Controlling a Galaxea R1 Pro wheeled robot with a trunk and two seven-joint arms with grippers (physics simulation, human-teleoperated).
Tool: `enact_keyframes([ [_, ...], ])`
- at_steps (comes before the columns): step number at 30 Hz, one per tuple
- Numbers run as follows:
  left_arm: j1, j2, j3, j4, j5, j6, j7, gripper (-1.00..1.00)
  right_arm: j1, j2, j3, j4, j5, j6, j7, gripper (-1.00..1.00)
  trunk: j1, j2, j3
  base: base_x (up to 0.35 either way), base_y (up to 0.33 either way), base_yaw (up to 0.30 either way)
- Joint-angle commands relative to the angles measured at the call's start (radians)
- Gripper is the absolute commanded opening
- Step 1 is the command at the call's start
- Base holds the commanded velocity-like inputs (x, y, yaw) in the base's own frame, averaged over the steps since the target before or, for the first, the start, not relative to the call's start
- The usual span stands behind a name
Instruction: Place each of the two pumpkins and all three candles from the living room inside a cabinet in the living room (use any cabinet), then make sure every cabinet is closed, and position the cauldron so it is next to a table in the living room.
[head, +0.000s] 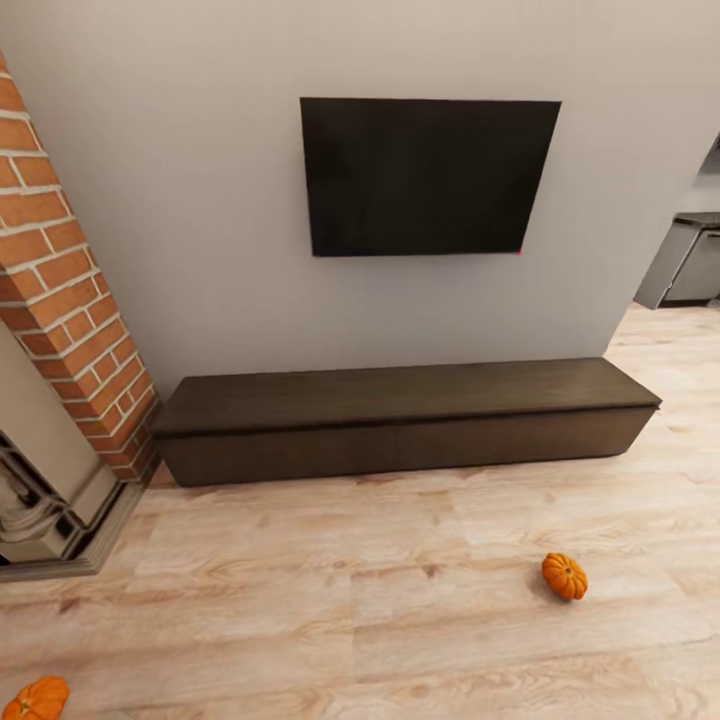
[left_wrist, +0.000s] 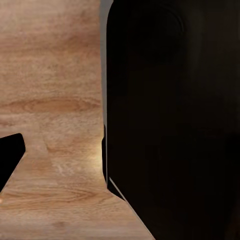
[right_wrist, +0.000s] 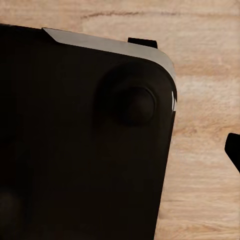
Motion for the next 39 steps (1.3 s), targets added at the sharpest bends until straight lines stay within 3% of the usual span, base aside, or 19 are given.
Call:
enact_keyframes([
  [1, 0.000, 0.000, 0.000, 0.000, 0.000, 0.000, 0.000, 1.00, 0.000, 0.000, 0.000, 0.000, 0.000, 0.000, 0.000, 1.00, 0.000, 0.000, 0.000, 0.298, 0.184, -0.017],
  [19, 0.000, -0.001, 0.000, 0.000, 0.000, 0.000, 0.000, 1.00, 0.000, 0.001, 0.000, 0.000, 0.000, 0.000, 0.000, 1.00, 0.000, 0.000, 0.000, 0.298, 0.180, -0.001],
  [27, 0.000, -0.003, 0.000, 0.000, -0.002, 0.000, 0.001, 1.00, 0.000, 0.002, -0.002, 0.000, -0.001, 0.000, -0.003, 1.00, 0.000, 0.000, 0.000, 0.328, 0.035, 0.007],
  [39, 0.000, -0.002, 0.000, -0.001, -0.002, 0.000, 0.002, 1.00, 0.000, 0.002, -0.001, 0.000, 0.000, 0.000, -0.006, 1.00, 0.000, 0.000, 0.000, 0.339, 0.001, 0.182],
])
